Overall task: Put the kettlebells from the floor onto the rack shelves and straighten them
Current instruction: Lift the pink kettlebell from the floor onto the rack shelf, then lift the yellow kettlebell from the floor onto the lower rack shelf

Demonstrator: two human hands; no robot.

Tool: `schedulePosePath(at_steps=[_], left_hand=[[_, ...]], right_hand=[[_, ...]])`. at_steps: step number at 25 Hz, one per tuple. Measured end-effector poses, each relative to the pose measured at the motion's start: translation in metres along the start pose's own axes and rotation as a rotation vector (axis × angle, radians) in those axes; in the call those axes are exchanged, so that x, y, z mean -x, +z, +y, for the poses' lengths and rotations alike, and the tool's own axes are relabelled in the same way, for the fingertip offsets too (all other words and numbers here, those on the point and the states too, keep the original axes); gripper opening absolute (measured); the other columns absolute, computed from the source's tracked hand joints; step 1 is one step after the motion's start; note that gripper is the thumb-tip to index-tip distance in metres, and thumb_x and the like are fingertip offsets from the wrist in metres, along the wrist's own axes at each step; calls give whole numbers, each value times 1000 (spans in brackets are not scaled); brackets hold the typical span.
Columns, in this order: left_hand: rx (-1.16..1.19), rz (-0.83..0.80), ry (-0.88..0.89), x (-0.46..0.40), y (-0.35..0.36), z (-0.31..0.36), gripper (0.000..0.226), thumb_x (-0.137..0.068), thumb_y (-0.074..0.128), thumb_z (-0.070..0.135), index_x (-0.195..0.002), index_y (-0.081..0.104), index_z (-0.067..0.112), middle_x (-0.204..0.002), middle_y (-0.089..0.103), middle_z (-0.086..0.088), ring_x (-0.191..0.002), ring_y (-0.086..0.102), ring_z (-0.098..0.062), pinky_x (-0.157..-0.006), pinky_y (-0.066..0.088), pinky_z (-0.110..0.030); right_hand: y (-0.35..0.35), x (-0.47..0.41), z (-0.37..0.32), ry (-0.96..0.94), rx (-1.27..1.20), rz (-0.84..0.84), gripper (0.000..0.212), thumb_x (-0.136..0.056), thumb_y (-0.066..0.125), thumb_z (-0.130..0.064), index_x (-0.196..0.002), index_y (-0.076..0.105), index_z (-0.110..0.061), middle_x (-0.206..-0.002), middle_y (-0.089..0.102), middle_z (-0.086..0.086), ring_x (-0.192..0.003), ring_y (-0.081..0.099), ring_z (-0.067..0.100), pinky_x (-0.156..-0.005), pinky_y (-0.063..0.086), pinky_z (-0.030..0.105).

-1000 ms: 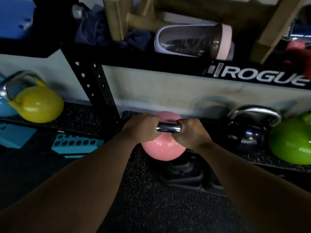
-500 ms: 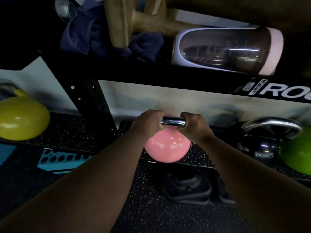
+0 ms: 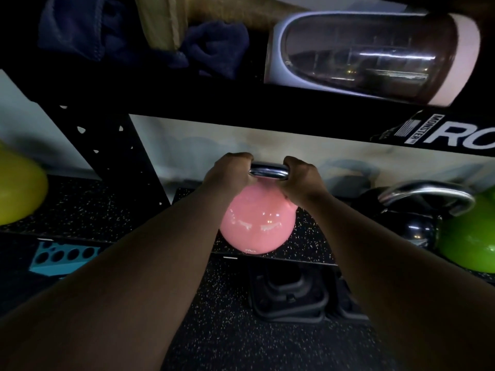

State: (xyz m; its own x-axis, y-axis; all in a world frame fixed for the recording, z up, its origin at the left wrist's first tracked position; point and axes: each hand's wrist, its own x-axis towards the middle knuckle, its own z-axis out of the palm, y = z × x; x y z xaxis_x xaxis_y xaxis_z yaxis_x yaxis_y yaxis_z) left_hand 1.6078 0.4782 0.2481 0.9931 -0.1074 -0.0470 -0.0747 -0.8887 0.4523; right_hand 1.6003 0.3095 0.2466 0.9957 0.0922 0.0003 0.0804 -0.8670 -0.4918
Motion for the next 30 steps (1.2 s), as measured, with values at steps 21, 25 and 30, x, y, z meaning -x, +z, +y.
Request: schedulePosePath(at_steps=[21, 25, 30], left_hand=[[-160, -54, -394, 339, -20, -203, 69, -78, 64, 36, -143, 39, 29, -143, 46, -3, -132, 40, -28, -105, 33, -47], [-113, -66, -629, 490, -4, -257, 68, -76, 62, 39, -141, 41, 33, -148, 44, 2, -138, 36, -23, -109, 31, -47], [22, 20, -920, 715, 21, -295, 60, -81, 64, 34, -137, 44, 32, -146, 46, 0, -136, 39, -25, -107, 35, -47]], right_hand=[[128, 156, -191, -784, 32, -358, 44, -80, 61, -28, -123, 52, -27, -115, 58, 4, -107, 53, 28, -88, 48, 44], [207, 256, -248, -988, 17, -568, 42, -86, 61, -31, -127, 50, -29, -112, 56, -1, -106, 52, 21, -85, 49, 42], [301, 431, -332, -1188, 57, -775, 41, -87, 62, -31, -125, 49, -31, -102, 53, -8, -100, 51, 16, -83, 50, 38]])
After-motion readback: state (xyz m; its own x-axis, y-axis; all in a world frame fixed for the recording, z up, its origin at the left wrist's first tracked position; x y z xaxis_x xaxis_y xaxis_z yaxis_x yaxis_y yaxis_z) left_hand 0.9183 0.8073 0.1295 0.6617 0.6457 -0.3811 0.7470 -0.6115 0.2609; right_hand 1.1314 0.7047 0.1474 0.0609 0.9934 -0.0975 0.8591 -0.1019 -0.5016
